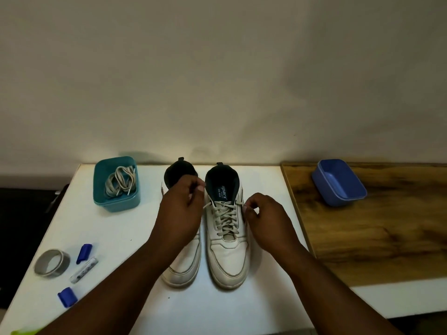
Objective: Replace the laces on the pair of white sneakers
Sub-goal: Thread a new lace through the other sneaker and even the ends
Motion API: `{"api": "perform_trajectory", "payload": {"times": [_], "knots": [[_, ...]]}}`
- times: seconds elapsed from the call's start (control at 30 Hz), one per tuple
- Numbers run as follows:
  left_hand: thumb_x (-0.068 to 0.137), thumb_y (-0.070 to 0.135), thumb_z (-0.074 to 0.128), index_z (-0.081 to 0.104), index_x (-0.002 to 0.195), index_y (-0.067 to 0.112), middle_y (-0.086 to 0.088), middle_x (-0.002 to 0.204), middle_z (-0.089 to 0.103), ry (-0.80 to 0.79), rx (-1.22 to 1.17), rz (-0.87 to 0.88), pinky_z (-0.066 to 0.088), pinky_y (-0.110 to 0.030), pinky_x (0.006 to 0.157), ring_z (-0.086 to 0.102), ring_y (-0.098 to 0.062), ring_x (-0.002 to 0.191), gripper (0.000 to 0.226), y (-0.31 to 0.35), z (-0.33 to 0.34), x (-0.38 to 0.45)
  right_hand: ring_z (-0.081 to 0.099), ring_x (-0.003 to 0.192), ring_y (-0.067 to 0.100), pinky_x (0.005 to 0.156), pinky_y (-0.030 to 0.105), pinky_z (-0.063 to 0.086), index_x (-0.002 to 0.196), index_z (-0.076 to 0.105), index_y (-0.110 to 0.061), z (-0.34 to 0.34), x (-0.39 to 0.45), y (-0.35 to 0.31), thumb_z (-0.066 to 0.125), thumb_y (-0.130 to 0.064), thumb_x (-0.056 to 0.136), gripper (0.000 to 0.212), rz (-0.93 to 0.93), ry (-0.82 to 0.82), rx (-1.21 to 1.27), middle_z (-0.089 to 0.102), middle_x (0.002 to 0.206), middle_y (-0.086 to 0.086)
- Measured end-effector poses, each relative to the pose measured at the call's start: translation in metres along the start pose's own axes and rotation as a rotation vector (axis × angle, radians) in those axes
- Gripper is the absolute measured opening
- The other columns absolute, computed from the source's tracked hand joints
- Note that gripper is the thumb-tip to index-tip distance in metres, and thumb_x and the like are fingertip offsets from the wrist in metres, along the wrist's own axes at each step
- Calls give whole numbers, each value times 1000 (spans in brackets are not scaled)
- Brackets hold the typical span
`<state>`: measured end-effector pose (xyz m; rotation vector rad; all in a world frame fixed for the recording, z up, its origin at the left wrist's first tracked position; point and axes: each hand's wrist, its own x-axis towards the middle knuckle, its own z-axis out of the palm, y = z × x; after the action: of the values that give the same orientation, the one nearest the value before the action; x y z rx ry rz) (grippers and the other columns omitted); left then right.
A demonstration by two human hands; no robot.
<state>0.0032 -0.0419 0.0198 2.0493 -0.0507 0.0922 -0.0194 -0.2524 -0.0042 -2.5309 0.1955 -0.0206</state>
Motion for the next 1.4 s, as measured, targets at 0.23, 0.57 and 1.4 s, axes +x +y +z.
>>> {"api": "perform_trajectory", "payload": {"times": [0.23, 0.57, 1.4], "knots": [[98, 36, 61, 60, 126, 34, 9, 104, 72, -108, 461, 165, 54, -33, 78, 66, -14, 93, 29, 0, 5, -2, 58, 64, 16, 56, 38, 48, 90, 51, -23, -17, 2, -1, 44, -28, 100, 13, 7, 184, 68, 61, 74, -3], [99, 40, 58, 64, 105, 35, 9, 75, 68, -97, 378, 81, 47, -30, 67, 63, -6, 71, 10, 7, -3, -4, 61, 70, 5, 67, 27, 52, 91, 67, -36, -38, 5, -23, 64, -19, 100, 20, 32, 468, 664, 67, 78, -6], [101, 33, 62, 74, 79, 21, 5, 71, 73, -140, -125, -41, 44, -19, 53, 58, -4, 52, 27, 33, -13, -10, 63, 91, 8, 73, 21, 49, 109, 56, -27, -19, -15, -57, 64, -13, 94, 22, -326, 194, 367, 62, 99, -14]]}}
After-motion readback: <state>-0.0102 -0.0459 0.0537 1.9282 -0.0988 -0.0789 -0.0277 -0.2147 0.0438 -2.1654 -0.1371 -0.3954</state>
